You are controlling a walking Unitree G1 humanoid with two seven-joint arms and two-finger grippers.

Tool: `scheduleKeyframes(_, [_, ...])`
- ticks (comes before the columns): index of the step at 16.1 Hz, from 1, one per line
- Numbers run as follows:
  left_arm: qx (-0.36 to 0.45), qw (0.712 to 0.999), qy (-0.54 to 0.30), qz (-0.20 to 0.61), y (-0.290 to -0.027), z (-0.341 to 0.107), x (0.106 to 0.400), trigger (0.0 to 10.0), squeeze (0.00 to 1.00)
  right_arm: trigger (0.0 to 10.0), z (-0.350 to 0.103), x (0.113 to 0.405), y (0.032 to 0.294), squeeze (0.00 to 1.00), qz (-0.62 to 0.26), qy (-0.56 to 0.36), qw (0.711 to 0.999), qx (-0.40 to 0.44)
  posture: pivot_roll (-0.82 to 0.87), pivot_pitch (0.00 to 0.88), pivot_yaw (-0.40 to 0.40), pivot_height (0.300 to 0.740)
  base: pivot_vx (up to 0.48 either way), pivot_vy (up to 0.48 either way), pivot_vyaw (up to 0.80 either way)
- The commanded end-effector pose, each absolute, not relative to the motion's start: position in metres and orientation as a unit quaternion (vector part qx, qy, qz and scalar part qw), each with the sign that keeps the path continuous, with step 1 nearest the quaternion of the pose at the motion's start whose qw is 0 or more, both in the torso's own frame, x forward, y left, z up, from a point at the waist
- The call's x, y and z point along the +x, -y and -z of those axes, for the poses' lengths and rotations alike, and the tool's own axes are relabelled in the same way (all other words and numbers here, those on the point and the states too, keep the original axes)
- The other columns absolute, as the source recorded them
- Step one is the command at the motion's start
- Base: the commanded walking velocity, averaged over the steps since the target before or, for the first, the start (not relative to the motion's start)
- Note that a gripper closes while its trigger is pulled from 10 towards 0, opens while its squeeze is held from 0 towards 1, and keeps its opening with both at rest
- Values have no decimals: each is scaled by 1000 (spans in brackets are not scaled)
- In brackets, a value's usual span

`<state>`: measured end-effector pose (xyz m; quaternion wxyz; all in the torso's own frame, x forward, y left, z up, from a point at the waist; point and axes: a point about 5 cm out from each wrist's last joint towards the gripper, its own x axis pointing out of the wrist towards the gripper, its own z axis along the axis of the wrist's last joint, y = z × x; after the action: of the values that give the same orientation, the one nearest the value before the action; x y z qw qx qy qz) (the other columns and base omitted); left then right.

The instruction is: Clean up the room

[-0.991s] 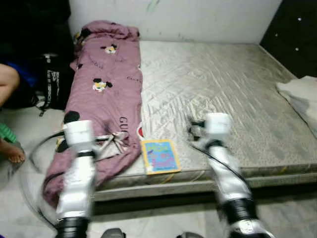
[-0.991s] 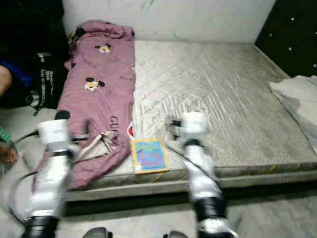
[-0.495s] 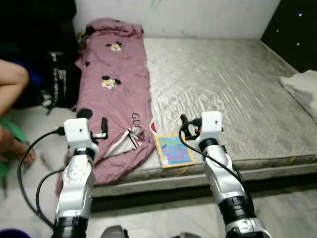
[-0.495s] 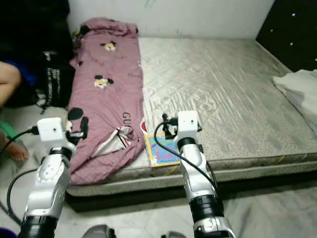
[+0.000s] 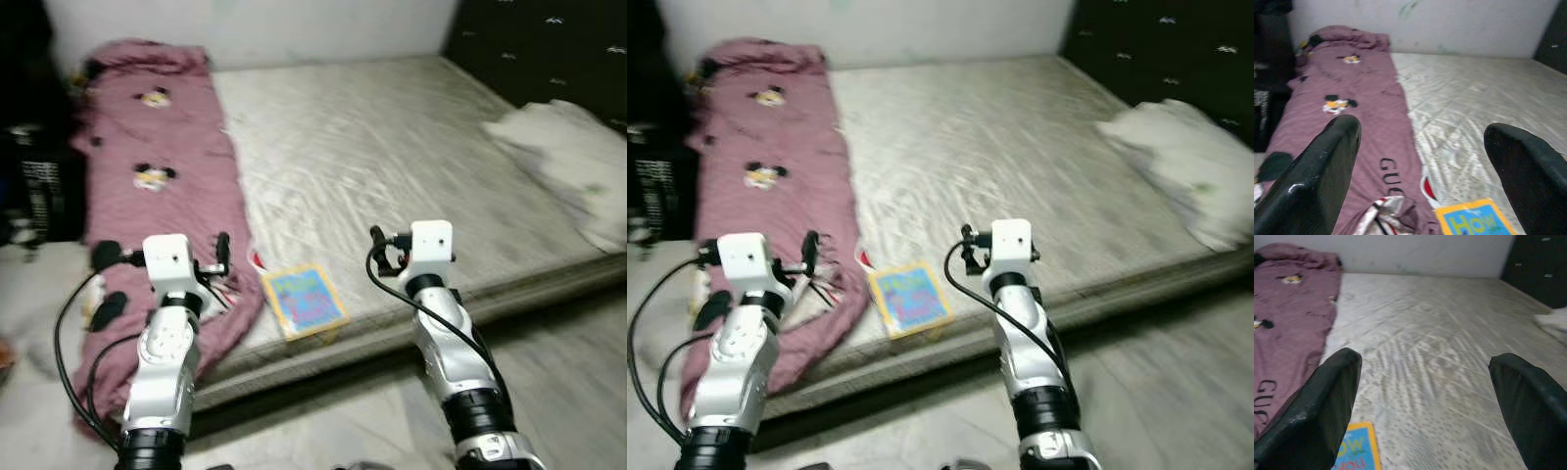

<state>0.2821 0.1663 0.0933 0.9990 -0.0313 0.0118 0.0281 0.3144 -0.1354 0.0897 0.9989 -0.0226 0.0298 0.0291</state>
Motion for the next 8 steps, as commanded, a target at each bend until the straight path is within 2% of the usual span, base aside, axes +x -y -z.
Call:
scheduleKeyframes(1, [-31, 999, -6, -28, -168, -96, 282, 10000, 0, 10000, -93, 316, 134, 0, -31, -23, 999, -22, 38, 0, -43, 740, 322, 0, 0])
scheduleKeyframes(8, [-29, 999, -9, -26, -168, -96, 283, 10000, 0, 10000, -93, 316, 133, 0, -31, -25, 999, -22, 37, 0, -40, 740, 332, 0, 0])
